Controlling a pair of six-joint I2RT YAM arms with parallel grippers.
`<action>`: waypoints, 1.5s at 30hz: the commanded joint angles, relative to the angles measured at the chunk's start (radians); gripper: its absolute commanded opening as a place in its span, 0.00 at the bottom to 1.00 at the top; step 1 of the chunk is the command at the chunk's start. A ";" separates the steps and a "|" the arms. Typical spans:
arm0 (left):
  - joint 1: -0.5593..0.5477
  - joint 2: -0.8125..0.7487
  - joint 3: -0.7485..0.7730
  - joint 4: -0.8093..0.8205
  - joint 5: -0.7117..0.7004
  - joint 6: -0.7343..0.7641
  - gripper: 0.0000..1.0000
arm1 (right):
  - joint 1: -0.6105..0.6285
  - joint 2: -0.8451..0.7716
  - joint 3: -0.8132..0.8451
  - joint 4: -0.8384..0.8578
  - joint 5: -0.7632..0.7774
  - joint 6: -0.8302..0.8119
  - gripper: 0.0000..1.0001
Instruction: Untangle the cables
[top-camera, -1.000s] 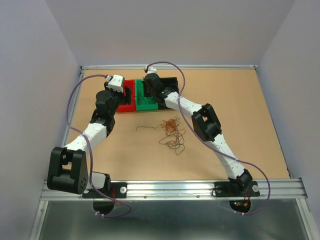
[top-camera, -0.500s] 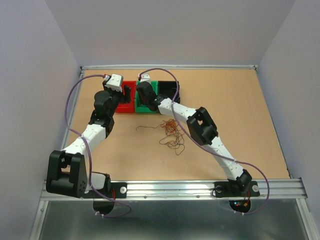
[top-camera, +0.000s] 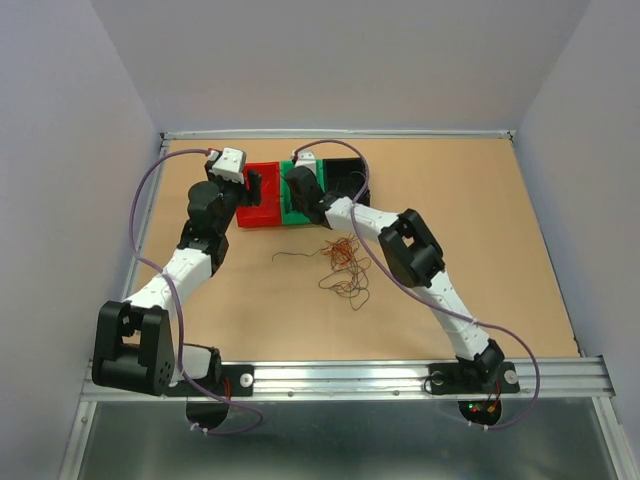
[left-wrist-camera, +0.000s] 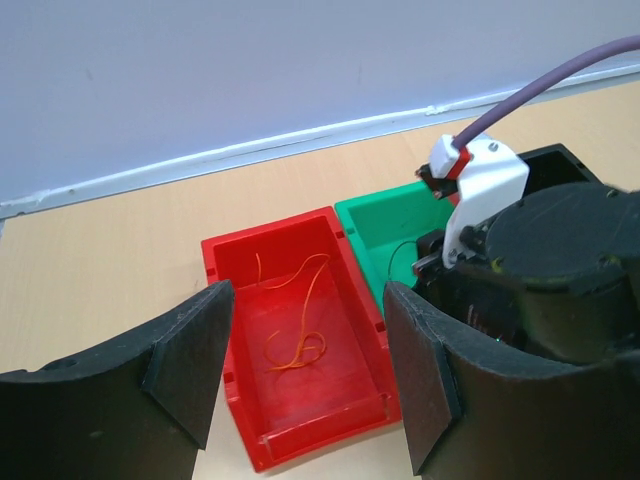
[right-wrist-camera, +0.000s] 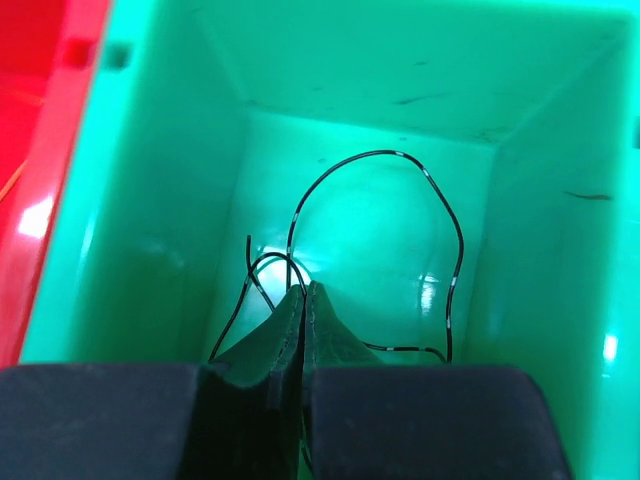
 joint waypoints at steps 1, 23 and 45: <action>0.003 -0.040 -0.003 0.056 0.005 0.002 0.72 | -0.080 -0.017 -0.089 -0.096 -0.028 -0.005 0.00; 0.004 -0.074 -0.021 0.039 0.147 0.071 0.75 | -0.055 -0.338 -0.343 0.211 -0.106 -0.087 0.34; -0.140 0.010 0.051 -0.150 0.491 0.261 0.79 | -0.055 -0.927 -0.978 0.300 -0.022 -0.037 0.82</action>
